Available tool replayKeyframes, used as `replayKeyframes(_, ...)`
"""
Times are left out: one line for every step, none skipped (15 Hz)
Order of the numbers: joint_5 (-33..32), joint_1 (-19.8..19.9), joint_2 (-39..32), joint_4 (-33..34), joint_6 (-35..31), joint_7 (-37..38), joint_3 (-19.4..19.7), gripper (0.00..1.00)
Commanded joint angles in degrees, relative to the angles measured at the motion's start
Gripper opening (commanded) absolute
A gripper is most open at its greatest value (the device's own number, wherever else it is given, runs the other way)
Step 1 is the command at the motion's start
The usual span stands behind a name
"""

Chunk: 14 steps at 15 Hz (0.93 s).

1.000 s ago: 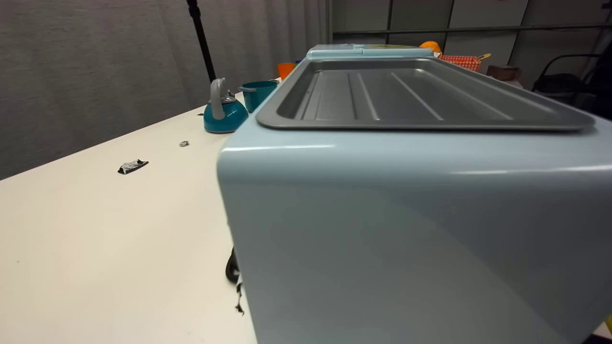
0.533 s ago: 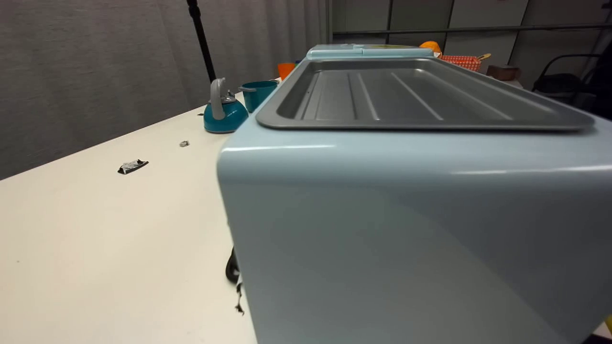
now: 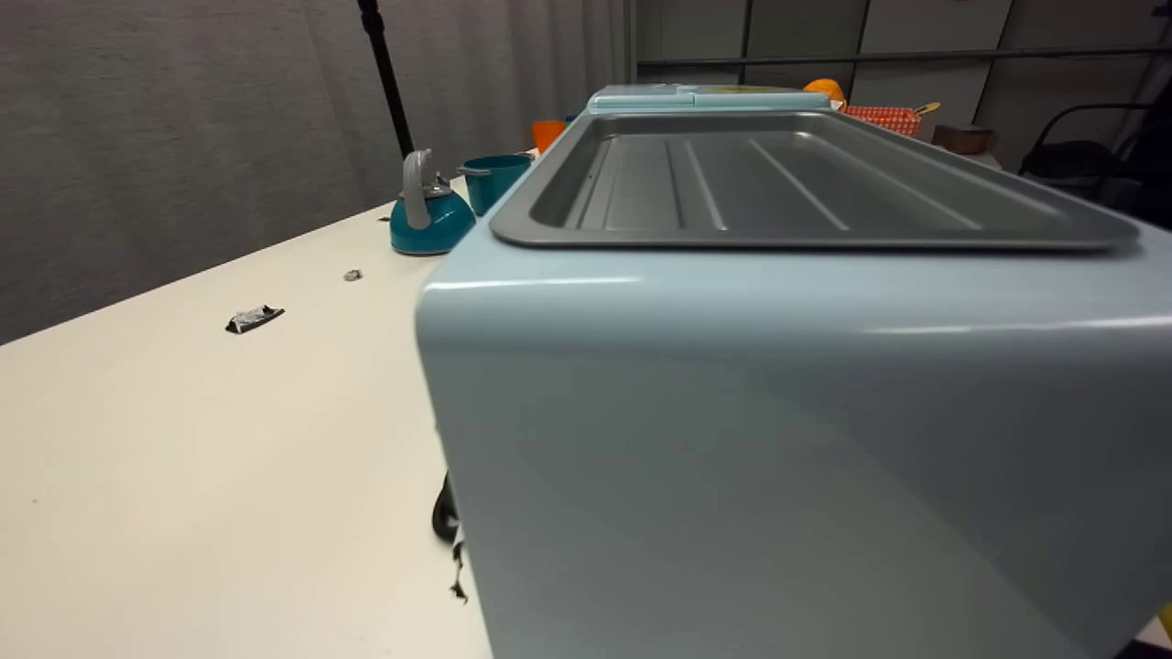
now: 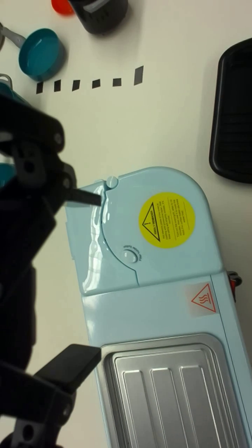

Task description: Press the button on the right of the top of the oven

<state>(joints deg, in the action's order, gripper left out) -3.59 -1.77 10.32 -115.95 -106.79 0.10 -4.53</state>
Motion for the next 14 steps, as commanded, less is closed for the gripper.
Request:
replayKeyframes(0.37,-0.53,0.04,-0.25,-1.43,-0.53,0.53,1.0)
replayKeyframes(0.37,-0.53,0.04,-0.27,-1.53,-0.51,0.53,1.0)
replayKeyframes(0.34,-0.53,0.06,-0.31,-1.66,-0.52,0.53,1.0)
replayKeyframes(0.29,-0.52,0.06,-0.34,-1.82,-0.46,0.52,1.0)
replayKeyframes(0.5,-0.54,0.06,-0.33,-1.78,-0.57,0.55,1.0)
replayKeyframes(0.65,-0.55,0.04,-0.29,-1.6,-0.56,0.56,1.0)
replayKeyframes(0.95,-0.58,0.04,-0.28,-1.56,-0.66,0.6,1.0)
replayKeyframes(0.5,1.26,-0.35,-1.54,-3.34,-5.02,3.18,1.0)
replayKeyframes(0.86,1.36,-0.64,-1.81,-3.95,-5.32,3.64,1.0)
replayKeyframes(1.17,1.63,-1.02,-1.97,-4.36,-6.51,4.51,1.0)
replayKeyframes(1.16,1.91,-1.44,-2.31,-5.09,-7.23,5.25,1.0)
replayKeyframes(1.19,2.25,-1.79,-2.51,-5.54,-8.12,6.08,1.0)
replayKeyframes(0.84,2.49,-2.17,-2.41,-5.47,-8.73,6.56,1.0)
replayKeyframes(0.04,2.72,-2.55,-2.28,-5.21,-8.29,6.81,1.0)
